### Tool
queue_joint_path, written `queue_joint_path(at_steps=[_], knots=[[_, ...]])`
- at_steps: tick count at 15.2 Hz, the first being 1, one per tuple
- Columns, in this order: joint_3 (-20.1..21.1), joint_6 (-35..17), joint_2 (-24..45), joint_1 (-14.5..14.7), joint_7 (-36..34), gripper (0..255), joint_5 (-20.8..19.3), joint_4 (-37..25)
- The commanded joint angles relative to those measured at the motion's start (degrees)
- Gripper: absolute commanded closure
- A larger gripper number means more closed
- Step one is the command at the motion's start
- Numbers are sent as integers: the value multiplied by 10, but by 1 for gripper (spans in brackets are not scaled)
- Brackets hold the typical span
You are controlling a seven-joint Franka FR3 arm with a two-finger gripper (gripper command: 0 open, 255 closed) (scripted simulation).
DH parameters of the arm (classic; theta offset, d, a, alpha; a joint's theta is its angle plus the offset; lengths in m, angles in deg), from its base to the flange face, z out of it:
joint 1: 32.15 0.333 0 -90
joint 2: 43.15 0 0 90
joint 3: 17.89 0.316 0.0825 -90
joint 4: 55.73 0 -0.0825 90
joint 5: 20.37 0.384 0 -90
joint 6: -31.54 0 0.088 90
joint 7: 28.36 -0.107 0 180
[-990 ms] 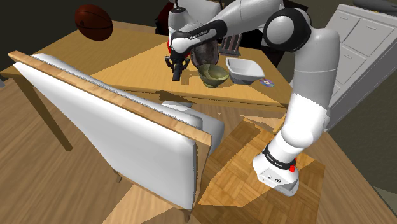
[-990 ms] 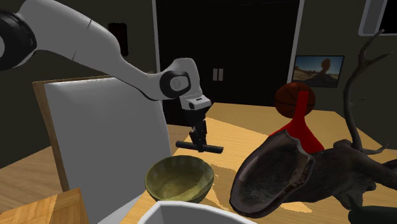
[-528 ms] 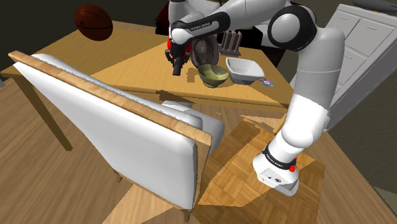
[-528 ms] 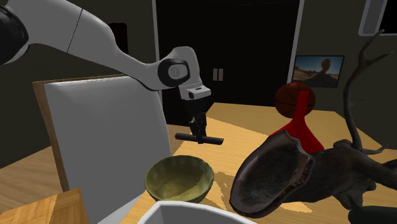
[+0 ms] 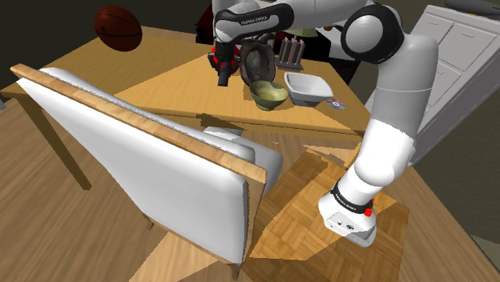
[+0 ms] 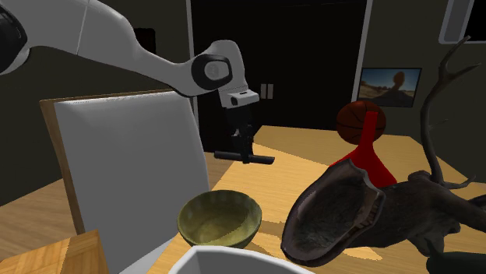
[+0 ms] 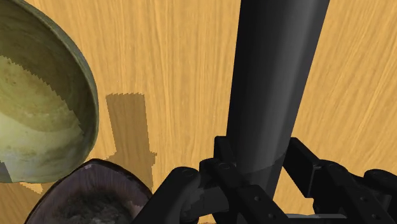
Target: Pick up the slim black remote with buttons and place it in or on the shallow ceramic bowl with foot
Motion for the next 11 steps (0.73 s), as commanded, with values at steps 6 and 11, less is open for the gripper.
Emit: queue_joint_path(at_steps=[6, 11], knots=[[2, 49, -10, 1, 12, 255, 7, -40], [-6, 9, -83, -33, 46, 255, 22, 64]])
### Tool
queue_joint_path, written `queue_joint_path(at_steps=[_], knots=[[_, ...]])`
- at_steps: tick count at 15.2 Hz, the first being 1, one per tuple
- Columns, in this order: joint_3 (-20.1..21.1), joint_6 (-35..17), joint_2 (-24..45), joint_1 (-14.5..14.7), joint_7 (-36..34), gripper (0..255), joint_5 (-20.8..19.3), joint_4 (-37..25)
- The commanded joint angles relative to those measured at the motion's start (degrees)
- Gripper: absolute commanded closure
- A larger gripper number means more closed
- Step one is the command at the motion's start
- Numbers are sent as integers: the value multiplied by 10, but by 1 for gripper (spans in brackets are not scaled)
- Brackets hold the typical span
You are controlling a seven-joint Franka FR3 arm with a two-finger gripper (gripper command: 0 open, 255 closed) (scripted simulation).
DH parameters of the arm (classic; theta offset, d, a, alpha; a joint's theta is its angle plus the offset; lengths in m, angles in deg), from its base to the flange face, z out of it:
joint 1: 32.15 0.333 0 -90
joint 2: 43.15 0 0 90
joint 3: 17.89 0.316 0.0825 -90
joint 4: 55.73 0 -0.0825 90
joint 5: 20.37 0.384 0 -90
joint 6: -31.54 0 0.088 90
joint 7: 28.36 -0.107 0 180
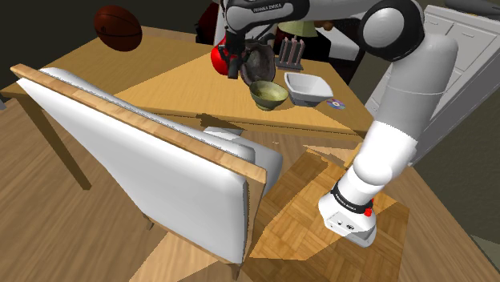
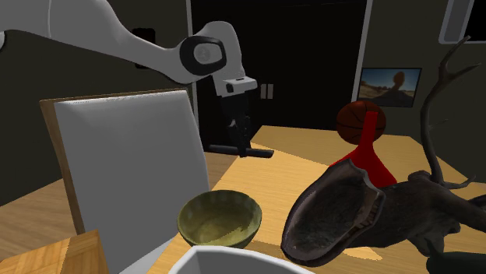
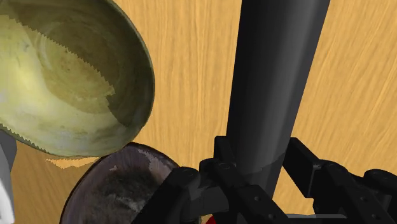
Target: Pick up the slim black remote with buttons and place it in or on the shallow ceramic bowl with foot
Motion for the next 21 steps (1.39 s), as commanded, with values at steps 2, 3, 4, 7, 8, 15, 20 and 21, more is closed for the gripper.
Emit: queue_joint_path(at_steps=[2, 3, 4, 7, 8, 15, 20, 21], knots=[[-8, -28, -50, -23, 28, 255, 11, 72], [-12, -37, -66, -30, 38, 255, 15, 94], [-16, -45, -80, -37, 48, 255, 18, 115], [-30, -68, -122, -57, 82, 255, 28, 173], [-35, -75, -135, -63, 94, 255, 31, 190], [-68, -120, -191, -93, 154, 255, 41, 281], [-68, -157, -177, -94, 146, 255, 35, 304], [-68, -165, -173, -94, 145, 255, 34, 308]])
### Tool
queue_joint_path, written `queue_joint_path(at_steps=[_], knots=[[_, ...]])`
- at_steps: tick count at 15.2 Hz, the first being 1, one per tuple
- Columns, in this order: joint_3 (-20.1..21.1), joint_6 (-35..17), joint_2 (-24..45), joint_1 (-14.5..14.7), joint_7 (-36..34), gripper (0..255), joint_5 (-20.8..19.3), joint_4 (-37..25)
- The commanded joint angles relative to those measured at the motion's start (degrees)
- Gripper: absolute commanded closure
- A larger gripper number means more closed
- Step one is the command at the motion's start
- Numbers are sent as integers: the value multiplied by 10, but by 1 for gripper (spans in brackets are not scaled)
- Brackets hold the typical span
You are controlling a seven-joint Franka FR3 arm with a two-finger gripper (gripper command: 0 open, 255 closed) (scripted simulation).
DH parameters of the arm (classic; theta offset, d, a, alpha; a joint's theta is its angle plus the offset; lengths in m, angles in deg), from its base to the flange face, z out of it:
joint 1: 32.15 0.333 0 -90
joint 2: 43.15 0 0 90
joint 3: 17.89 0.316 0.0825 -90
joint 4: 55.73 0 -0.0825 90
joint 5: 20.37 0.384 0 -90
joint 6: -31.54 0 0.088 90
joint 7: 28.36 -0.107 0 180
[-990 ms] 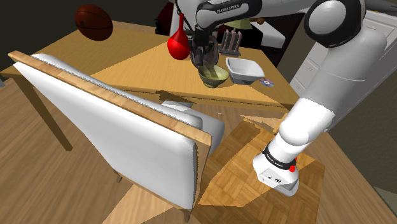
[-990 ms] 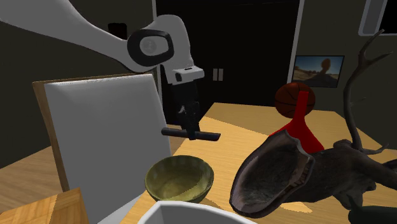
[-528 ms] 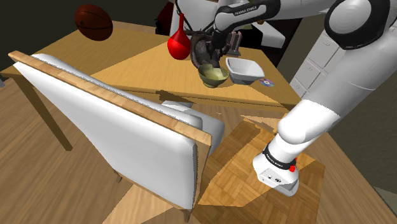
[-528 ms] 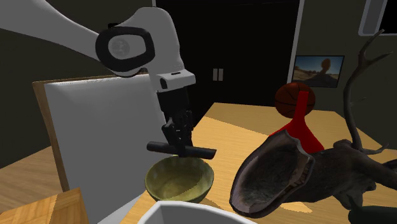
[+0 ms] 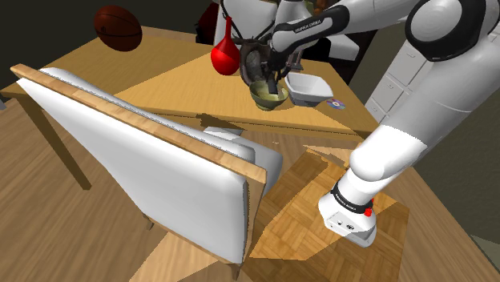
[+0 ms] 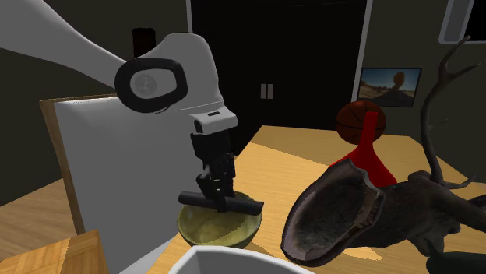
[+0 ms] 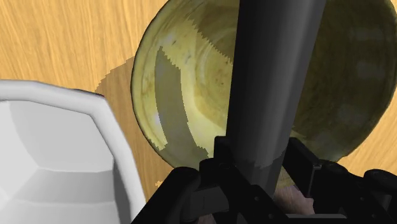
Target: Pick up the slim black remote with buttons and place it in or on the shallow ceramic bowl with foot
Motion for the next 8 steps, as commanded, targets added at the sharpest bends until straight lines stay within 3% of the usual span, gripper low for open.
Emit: queue_joint_path(at_steps=[1, 8], knots=[[0, -14, 6, 0, -4, 255, -3, 8], [0, -27, 12, 0, -7, 255, -5, 15]])
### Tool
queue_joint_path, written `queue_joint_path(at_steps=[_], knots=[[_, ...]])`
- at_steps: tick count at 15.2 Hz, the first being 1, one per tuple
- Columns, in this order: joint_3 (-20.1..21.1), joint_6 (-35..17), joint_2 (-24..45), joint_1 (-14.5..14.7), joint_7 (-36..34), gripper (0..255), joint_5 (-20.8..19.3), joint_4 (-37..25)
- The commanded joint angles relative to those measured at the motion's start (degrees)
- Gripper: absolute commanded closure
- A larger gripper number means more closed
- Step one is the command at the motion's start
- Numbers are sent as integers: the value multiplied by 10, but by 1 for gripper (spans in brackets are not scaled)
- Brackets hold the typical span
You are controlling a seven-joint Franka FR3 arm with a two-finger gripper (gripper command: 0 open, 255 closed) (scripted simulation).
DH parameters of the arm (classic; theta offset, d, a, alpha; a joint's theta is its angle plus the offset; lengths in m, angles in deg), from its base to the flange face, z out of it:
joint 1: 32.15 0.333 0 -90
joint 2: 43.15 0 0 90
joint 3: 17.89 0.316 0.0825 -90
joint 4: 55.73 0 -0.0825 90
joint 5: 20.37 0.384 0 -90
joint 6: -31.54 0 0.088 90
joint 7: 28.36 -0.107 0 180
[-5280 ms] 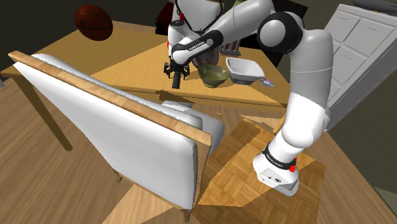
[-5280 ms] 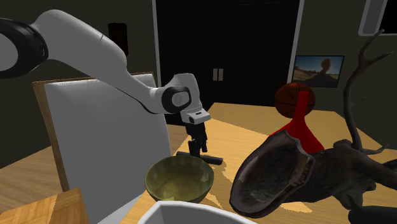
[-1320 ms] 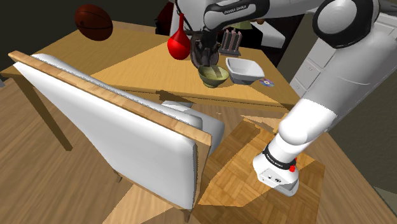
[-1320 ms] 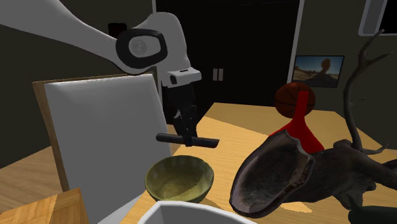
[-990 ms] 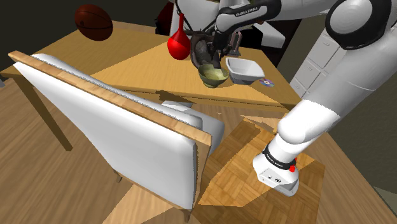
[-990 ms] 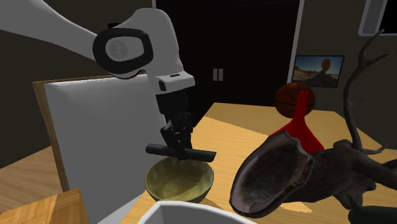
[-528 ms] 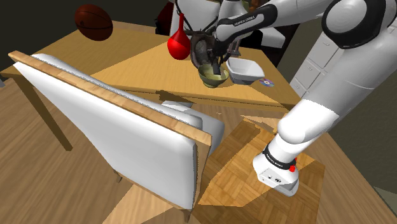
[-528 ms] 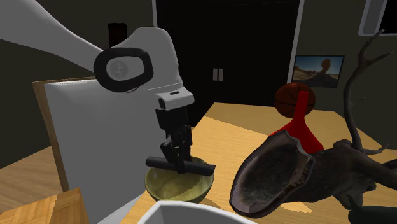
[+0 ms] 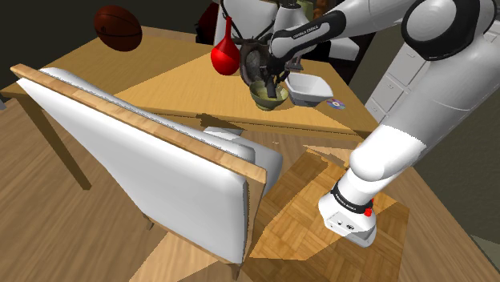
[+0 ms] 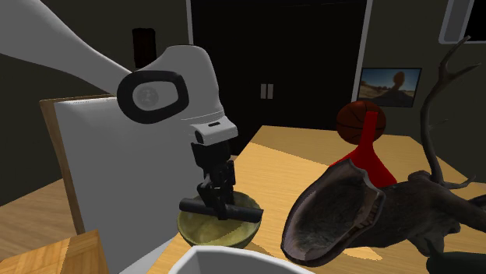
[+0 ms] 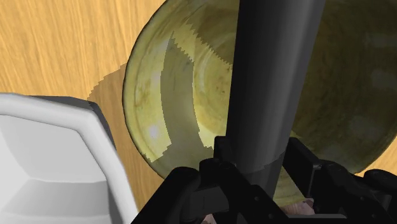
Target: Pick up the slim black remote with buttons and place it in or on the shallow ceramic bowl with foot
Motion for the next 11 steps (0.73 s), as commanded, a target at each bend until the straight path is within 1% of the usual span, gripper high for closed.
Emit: queue_joint_path(at_steps=[1, 3, 4, 9, 11], knots=[[0, 0, 0, 0, 0, 255, 0, 0], [0, 0, 0, 0, 0, 255, 0, 0], [0, 0, 0, 0, 0, 0, 0, 0], [0, 0, 0, 0, 0, 0, 0, 0], [3, 35, -24, 3, 4, 0, 6, -12]])
